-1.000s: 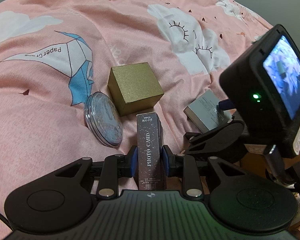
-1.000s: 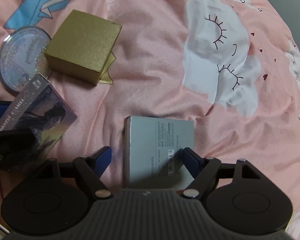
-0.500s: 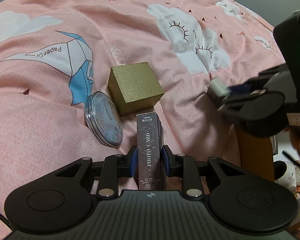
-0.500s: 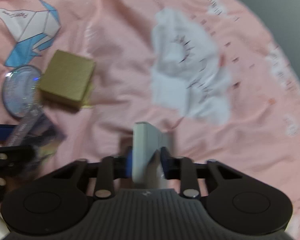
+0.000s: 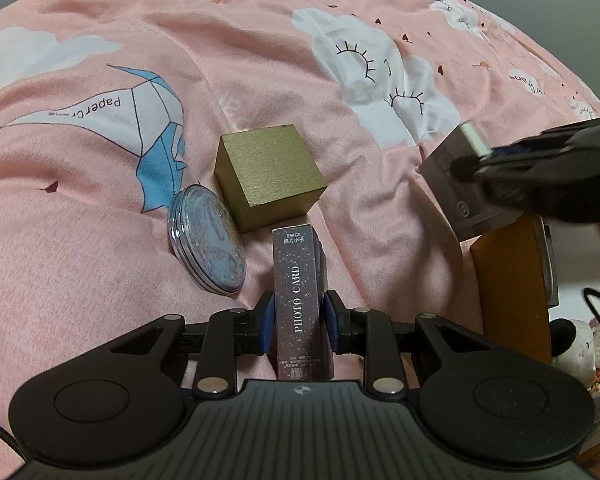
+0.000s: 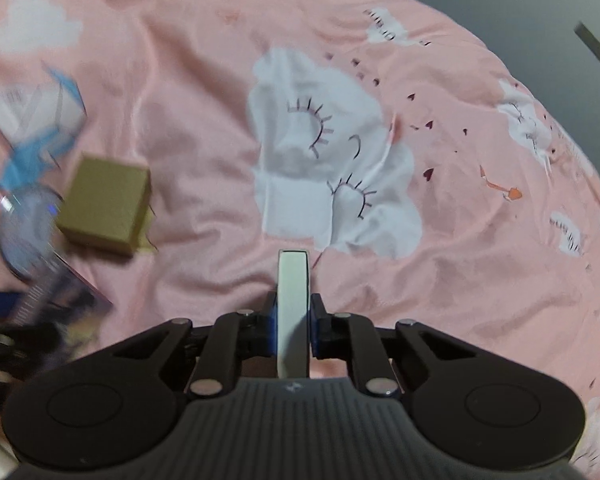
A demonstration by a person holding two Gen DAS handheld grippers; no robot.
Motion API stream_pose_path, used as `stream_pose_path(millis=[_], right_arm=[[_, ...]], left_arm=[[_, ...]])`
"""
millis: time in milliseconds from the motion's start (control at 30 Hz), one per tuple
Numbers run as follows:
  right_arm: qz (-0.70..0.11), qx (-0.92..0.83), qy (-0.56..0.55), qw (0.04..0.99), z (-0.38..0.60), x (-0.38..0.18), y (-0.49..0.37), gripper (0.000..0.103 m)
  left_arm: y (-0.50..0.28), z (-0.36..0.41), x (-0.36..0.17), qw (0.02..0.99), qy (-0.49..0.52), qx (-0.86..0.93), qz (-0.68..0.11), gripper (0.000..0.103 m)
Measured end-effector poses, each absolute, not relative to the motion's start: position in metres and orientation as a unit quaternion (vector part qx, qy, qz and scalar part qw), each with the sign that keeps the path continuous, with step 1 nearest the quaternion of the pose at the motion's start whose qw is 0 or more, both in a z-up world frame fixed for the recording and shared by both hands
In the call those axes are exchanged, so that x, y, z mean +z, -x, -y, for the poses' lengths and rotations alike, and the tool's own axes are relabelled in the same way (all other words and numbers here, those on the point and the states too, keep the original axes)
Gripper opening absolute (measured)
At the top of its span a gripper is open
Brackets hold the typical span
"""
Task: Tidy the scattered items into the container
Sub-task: 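Carry the PHOTO CARD box and grey card box over the orange box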
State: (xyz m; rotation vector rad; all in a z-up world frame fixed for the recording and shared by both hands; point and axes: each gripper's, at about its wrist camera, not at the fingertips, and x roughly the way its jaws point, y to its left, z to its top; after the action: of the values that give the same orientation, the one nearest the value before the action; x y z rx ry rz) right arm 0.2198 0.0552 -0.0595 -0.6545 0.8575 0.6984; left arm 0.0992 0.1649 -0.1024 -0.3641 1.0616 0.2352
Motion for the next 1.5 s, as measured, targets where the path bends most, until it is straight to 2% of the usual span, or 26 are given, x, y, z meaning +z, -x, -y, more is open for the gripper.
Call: stream_pose_path(millis=[400, 700, 1133, 1500], right_arm=[[-0.380, 0.354, 0.123, 0.846, 0.028, 0.007, -0.195, 0.016], [-0.349, 0.295, 0.056, 0.888, 0.109, 0.035, -0.182, 0.016], [-0.382, 0.230, -0.018, 0.895, 0.179, 0.008, -0.177, 0.016], [-0.402, 0.214, -0.062, 0.888, 0.197, -0.013, -0.191, 0.016]], left_arm=[[-0.091, -0.152, -0.089, 0.860, 0.154, 0.109, -0.473, 0.026], [-0.086, -0.138, -0.051, 0.885, 0.161, 0.083, -0.428, 0.026], [-0.101, -0.080, 0.012, 0.911, 0.177, -0.055, -0.369, 0.026], [-0.151, -0.023, -0.021, 0.894, 0.163, -0.105, -0.405, 0.026]])
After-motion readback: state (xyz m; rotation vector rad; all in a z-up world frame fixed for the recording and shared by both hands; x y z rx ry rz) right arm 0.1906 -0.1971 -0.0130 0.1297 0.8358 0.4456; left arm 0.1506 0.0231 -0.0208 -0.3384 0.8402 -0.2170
